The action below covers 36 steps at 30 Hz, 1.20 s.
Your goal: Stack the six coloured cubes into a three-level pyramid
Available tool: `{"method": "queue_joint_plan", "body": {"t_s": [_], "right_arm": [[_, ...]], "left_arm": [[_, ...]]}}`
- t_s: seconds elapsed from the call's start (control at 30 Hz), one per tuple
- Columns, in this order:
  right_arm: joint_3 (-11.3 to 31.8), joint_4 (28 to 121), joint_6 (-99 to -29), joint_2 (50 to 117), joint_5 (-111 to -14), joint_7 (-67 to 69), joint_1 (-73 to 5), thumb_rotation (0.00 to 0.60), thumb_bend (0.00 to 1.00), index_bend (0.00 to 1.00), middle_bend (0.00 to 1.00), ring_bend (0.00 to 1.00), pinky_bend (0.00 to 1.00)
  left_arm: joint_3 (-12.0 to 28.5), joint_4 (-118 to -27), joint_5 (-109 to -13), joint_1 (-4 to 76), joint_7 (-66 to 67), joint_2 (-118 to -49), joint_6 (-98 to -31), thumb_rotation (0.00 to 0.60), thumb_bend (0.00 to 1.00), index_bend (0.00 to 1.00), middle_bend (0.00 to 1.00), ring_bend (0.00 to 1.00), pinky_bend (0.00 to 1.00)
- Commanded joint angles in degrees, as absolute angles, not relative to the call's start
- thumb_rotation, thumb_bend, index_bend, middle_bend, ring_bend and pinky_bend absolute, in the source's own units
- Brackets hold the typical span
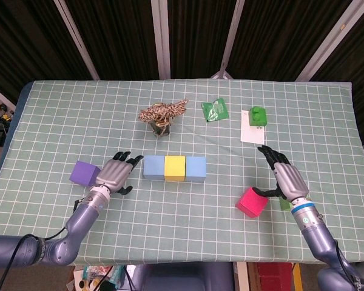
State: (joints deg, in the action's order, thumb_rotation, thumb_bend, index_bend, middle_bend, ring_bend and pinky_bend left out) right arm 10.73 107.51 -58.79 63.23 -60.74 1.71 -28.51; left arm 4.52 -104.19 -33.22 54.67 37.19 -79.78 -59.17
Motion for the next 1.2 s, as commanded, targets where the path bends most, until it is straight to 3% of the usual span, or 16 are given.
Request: {"method": "queue_joint_plan", "body": {"t_s": [0.03, 1.2], "right_arm": [[10.8, 107.5, -58.7, 63.2, -60.6, 1.9, -28.5, 0.6, 0.24, 0.0, 0.0, 0.02, 0.0], [10.9, 107.8, -57.3, 63.1, -60.5, 2.7, -28.5, 0.6, 0.24, 0.0, 0.0, 0.02, 0.0]], "left_arm": [[4.5, -104.1, -33.4, 54.7, 37.1, -79.9, -59.2, 0.6, 0.43, 0.0, 0.21, 0.0, 0.0], [5.0, -102.8, -35.0, 54.8, 36.8, -82.7, -59.7, 0.6, 0.43, 0.0, 0.22, 0.0, 0.0]]}}
